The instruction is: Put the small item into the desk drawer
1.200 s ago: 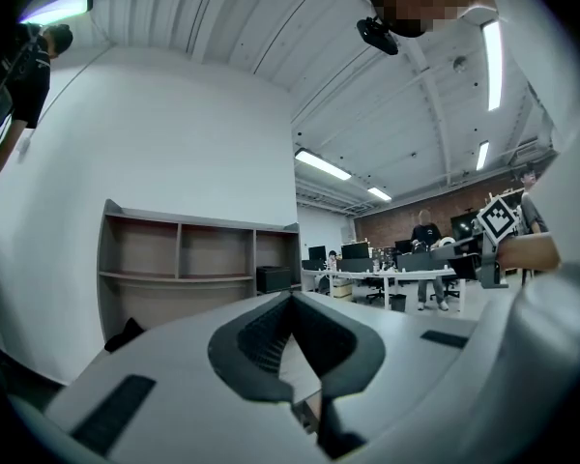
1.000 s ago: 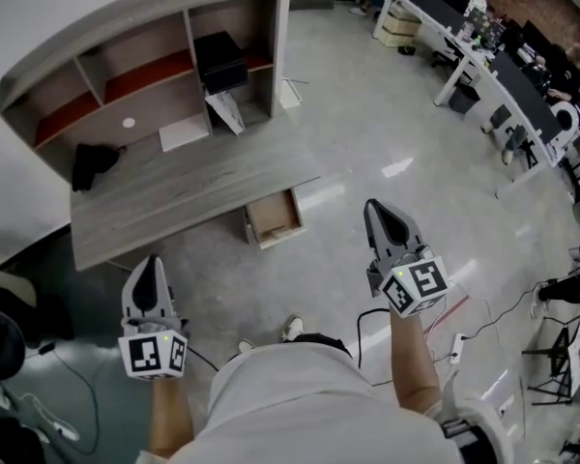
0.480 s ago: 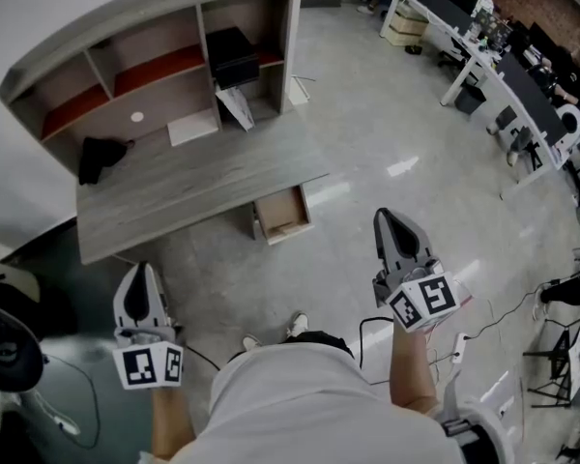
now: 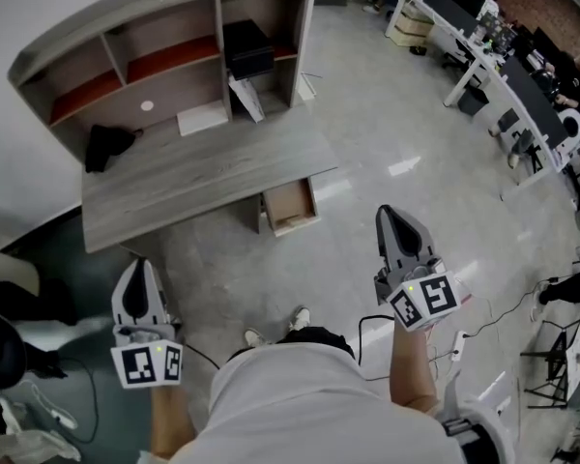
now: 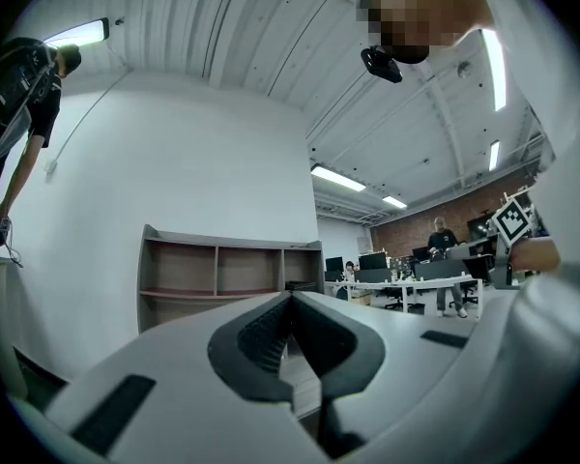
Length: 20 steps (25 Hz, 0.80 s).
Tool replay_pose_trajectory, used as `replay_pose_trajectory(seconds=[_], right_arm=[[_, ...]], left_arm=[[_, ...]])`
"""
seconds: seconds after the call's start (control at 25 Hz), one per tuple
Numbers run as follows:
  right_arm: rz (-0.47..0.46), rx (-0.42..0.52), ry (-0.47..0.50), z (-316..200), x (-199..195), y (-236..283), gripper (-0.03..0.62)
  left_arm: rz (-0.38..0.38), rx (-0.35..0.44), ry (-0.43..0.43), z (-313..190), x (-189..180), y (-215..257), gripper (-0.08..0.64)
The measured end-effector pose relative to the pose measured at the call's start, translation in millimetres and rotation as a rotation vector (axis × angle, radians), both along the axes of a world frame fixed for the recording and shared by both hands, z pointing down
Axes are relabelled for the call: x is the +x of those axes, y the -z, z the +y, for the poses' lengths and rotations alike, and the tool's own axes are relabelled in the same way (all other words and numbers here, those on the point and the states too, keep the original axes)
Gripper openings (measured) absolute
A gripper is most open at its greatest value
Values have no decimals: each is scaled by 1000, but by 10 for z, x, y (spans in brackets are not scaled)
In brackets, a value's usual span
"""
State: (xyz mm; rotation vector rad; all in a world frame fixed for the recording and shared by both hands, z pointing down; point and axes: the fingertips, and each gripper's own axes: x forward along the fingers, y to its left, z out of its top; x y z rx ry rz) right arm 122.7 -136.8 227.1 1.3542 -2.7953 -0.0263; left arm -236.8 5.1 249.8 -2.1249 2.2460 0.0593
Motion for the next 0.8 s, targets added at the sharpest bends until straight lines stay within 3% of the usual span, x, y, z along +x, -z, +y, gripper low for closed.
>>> replay_pose_trajectory(seconds=[0.8], right_arm=[[74, 33, 6, 289, -235, 29, 23]], left_arm=[[6, -2, -75, 69, 7, -8, 18]])
